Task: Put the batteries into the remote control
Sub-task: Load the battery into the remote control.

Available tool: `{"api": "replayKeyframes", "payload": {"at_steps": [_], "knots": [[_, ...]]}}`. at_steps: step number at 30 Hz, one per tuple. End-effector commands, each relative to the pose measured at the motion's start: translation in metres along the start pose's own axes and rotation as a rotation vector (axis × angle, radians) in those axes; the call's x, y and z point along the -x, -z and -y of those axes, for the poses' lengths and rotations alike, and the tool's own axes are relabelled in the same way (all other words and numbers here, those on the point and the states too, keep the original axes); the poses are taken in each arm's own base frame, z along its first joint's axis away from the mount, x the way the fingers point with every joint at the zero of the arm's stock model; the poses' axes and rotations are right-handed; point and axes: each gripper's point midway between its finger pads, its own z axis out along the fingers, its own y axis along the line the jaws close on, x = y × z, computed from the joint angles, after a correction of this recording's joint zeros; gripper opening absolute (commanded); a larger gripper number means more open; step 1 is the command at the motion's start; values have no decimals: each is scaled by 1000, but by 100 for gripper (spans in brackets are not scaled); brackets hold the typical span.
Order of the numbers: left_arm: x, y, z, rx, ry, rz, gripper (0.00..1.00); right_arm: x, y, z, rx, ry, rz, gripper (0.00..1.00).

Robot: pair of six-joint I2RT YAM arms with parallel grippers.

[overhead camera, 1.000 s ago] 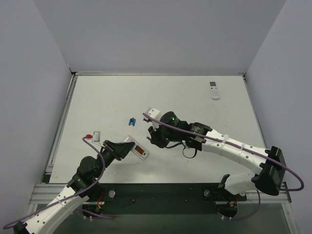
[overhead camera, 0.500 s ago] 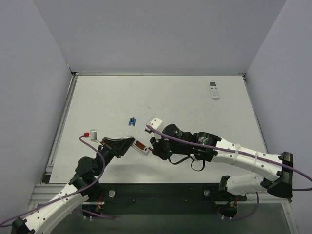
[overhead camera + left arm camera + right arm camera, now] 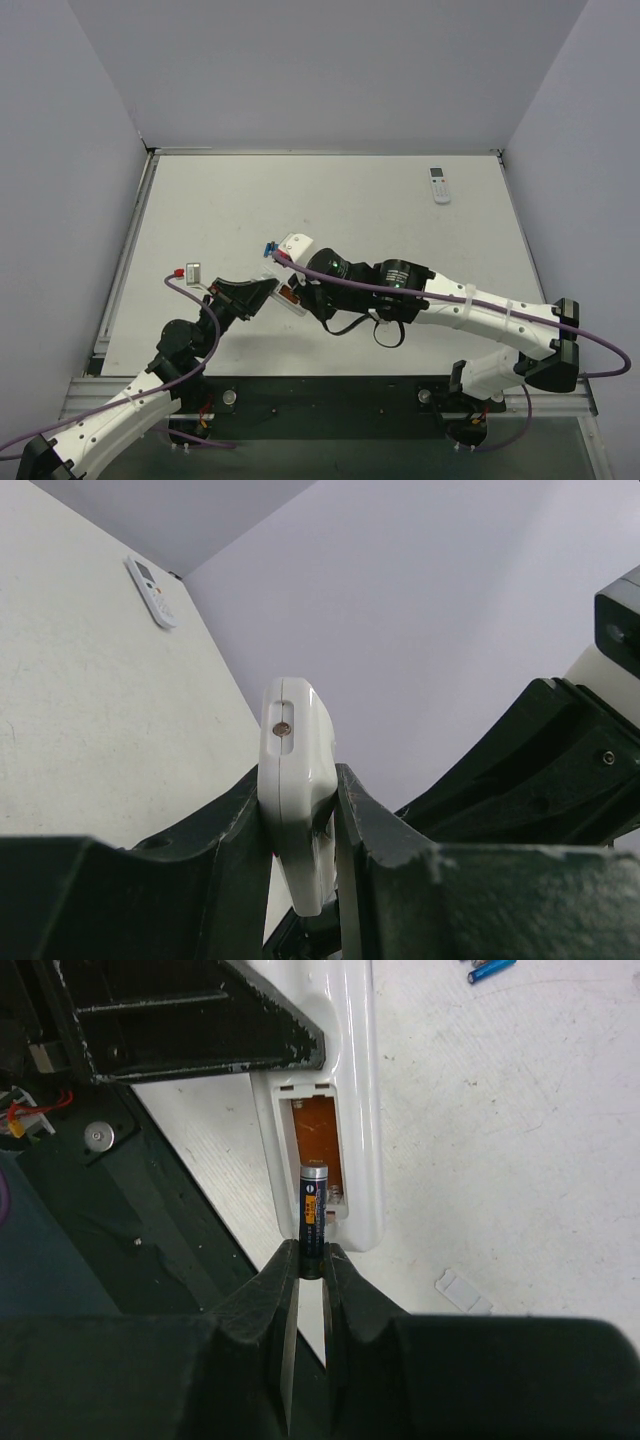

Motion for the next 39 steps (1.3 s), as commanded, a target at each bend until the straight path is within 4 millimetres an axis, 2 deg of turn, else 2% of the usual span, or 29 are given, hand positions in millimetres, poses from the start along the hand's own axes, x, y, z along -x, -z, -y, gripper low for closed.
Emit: {"api": "replayKeyframes", "payload": {"at_steps": [1, 9, 16, 30, 37, 39], "knots": [[-30, 24, -57, 79, 9, -44, 0, -2, 2, 9, -73, 44, -66, 0], [-29, 23, -54, 69, 20, -40, 0, 0, -1, -2, -64, 104, -119, 0], [-30, 23, -50, 56, 33, -46, 0, 0, -6, -1, -87, 121, -142, 0], [-24, 23, -27, -22, 101, -20, 0, 14, -6, -10, -70, 160, -138, 0], [-22, 22, -18, -49, 141, -12, 0, 22, -2, -7, -83, 179, -137, 0], [-22, 22, -16, -57, 145, -14, 0, 18, -3, -7, -88, 187, -163, 0]]}}
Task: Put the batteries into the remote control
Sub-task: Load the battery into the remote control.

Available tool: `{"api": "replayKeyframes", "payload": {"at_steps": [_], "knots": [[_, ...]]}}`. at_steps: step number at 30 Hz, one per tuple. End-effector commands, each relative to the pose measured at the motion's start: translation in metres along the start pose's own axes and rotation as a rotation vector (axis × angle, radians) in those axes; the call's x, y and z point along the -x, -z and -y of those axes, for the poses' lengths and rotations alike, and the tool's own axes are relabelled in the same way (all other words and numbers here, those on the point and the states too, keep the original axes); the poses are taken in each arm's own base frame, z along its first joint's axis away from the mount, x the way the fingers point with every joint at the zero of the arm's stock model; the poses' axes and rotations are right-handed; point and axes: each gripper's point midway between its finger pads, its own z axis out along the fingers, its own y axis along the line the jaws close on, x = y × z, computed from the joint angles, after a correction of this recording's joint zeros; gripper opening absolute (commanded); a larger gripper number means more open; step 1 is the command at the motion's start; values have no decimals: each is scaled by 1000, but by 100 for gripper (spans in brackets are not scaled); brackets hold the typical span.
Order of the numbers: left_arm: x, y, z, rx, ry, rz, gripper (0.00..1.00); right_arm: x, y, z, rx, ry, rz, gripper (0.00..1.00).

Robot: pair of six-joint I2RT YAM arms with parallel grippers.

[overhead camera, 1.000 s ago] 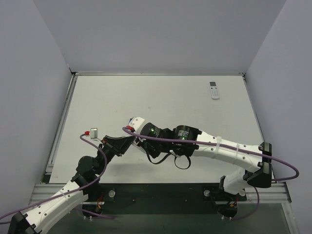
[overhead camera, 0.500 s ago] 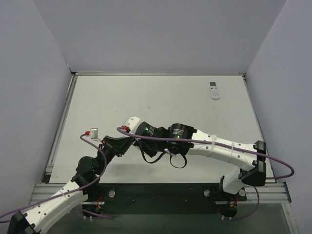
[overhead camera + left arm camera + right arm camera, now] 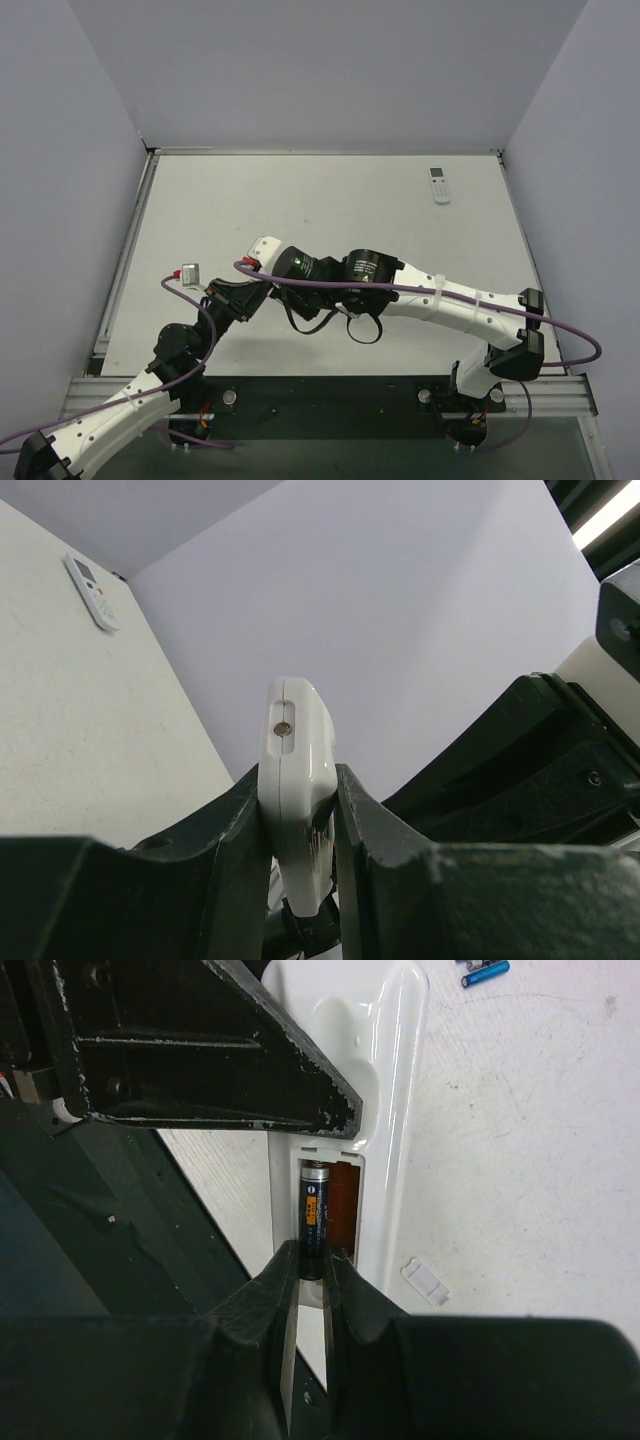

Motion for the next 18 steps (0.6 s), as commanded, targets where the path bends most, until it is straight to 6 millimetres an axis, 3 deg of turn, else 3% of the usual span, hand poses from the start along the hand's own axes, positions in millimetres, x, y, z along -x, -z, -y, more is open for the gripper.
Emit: {"api": "replayKeyframes", "payload": {"at_steps": [1, 7, 18], "knots": [[-21, 24, -42, 26, 43, -26, 0, -1, 2, 6, -40, 34, -49, 0], [-21, 24, -41, 22, 45, -24, 0, -12, -3, 6, -55, 40, -136, 5], [-16, 23, -42, 36, 71, 6, 0, -13, 2, 10, -80, 41, -180, 7]]}}
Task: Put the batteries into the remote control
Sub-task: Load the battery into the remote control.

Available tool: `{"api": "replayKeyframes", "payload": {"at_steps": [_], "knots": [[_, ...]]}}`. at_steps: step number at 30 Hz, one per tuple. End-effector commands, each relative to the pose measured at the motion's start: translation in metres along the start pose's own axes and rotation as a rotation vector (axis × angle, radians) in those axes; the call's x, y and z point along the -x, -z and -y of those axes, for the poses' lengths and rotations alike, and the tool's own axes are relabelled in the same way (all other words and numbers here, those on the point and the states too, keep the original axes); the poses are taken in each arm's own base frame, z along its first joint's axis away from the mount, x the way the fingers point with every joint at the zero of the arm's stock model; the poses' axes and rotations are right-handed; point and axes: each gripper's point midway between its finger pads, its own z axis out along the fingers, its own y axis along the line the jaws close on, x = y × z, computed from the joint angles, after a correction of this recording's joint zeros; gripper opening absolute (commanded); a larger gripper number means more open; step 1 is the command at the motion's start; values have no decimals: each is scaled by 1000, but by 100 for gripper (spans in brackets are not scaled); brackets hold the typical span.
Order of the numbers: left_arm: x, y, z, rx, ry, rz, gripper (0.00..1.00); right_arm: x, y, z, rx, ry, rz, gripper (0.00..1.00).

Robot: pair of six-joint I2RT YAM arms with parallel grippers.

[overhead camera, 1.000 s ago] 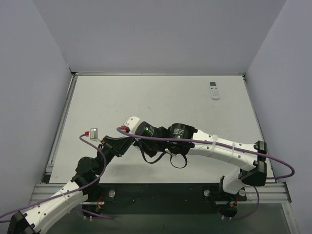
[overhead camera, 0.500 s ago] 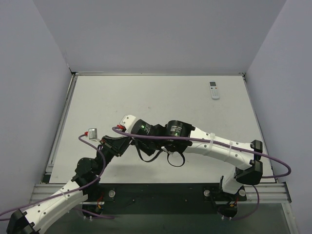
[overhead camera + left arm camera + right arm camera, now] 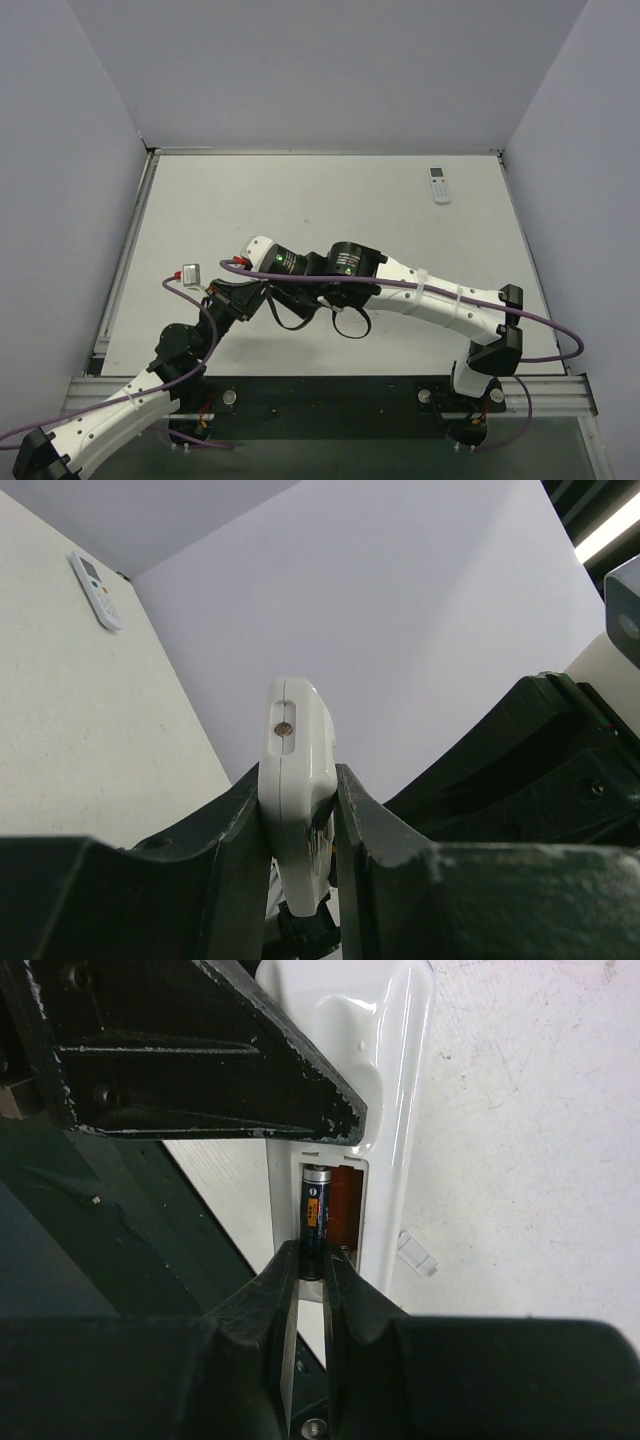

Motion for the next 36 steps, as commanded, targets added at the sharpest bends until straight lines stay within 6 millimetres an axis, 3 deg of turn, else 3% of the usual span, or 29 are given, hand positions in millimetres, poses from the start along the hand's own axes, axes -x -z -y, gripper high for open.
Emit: {"api": "replayKeyframes", "payload": {"at_steps": [1, 7, 10, 15, 23, 28, 32, 36], "knots": [[-16, 24, -40, 24, 54, -13, 0, -12, 2, 7, -45, 20, -65, 8], [-17, 24, -33, 0, 68, -17, 0, -3, -2, 7, -55, 23, -57, 9], [-17, 24, -33, 2, 74, -17, 0, 0, -2, 6, -54, 22, -49, 16], [-18, 25, -41, 39, 107, -14, 0, 3, 3, 7, -51, 21, -35, 23], [-23, 26, -57, 114, 146, -24, 0, 5, 7, 12, -73, 18, -19, 24], [-28, 29, -74, 194, 198, -35, 0, 15, 16, 14, -71, 22, 20, 27], [-31, 30, -79, 225, 224, -43, 0, 25, 29, 18, -66, 29, 73, 37], [-34, 31, -83, 245, 238, -52, 0, 34, 42, 20, -49, 55, 136, 40]]}}
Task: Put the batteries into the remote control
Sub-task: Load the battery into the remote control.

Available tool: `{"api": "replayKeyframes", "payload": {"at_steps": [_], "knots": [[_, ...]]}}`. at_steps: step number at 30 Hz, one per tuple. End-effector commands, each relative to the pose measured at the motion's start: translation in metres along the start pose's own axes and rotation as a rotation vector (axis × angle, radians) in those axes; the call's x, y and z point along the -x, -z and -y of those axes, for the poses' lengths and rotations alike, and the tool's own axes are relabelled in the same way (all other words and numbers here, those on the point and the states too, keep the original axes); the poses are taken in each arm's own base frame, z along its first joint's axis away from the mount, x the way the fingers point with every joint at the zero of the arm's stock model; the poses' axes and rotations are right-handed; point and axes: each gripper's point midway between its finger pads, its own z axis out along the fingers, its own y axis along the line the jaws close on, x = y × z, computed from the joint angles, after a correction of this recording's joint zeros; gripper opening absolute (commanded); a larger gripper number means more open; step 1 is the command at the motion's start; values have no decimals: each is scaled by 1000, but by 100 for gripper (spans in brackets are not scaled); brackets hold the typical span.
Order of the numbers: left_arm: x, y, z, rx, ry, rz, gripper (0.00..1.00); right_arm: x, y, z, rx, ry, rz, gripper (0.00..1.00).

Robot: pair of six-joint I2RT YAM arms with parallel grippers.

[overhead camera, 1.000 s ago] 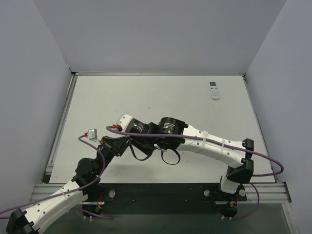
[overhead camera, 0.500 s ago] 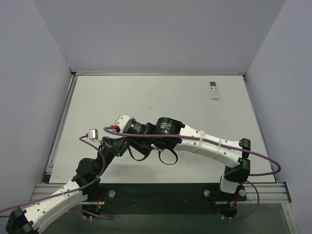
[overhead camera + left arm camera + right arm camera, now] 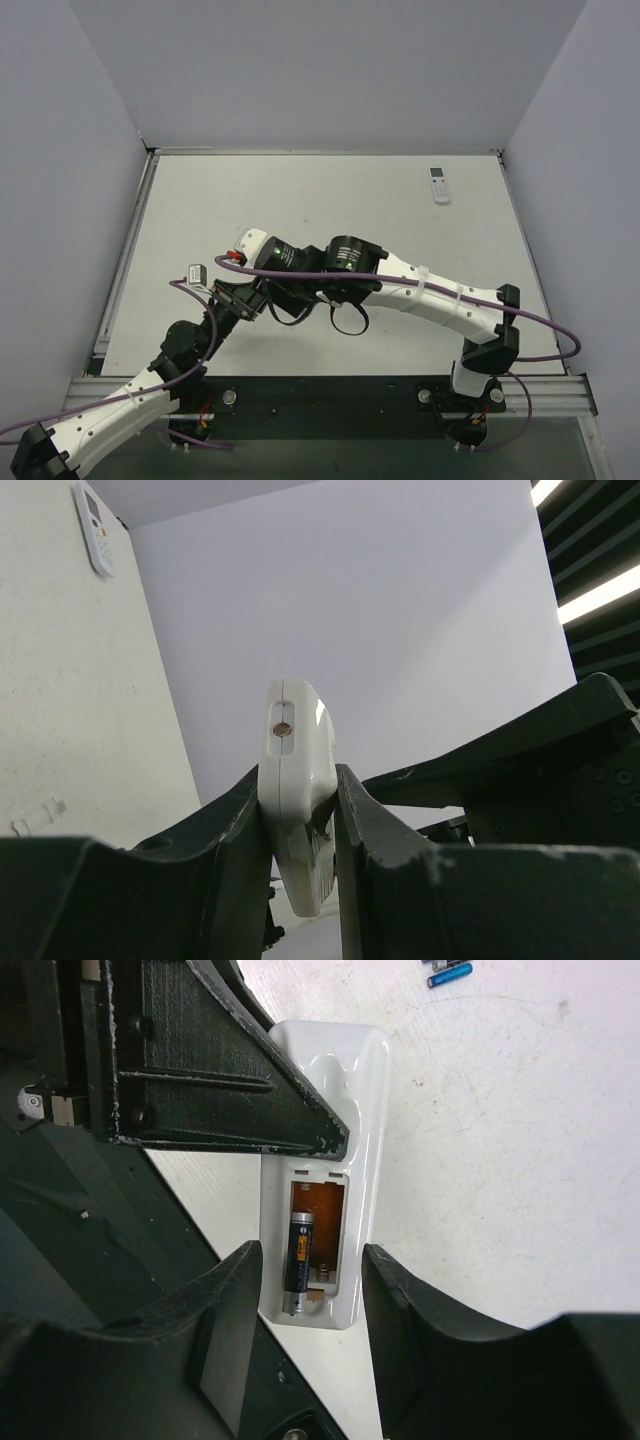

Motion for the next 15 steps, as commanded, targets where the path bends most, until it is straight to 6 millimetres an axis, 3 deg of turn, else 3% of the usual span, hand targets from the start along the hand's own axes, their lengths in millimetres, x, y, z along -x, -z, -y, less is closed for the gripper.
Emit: {"api": "replayKeyframes", "payload": {"at_steps": [1, 4, 7, 8, 11, 12, 15], "knots": [[-13, 23, -76, 151, 24, -46, 0, 17, 33, 17, -20, 26, 115, 41], [-15, 23, -74, 147, 34, -51, 0, 20, 45, 18, 32, 30, 169, 40], [-15, 23, -74, 149, 45, -55, 0, 11, 57, 19, 125, 61, 217, 33], [-16, 24, -73, 147, 49, -59, 0, 1, 49, 22, 126, 65, 195, 31], [-17, 24, -72, 143, 60, -67, 0, -7, 59, 14, 225, 124, 244, 27], [-19, 24, -70, 139, 67, -73, 0, -19, 49, 10, 267, 134, 226, 27], [-22, 24, -68, 133, 79, -92, 0, -31, 48, 5, 340, 183, 248, 27]]}}
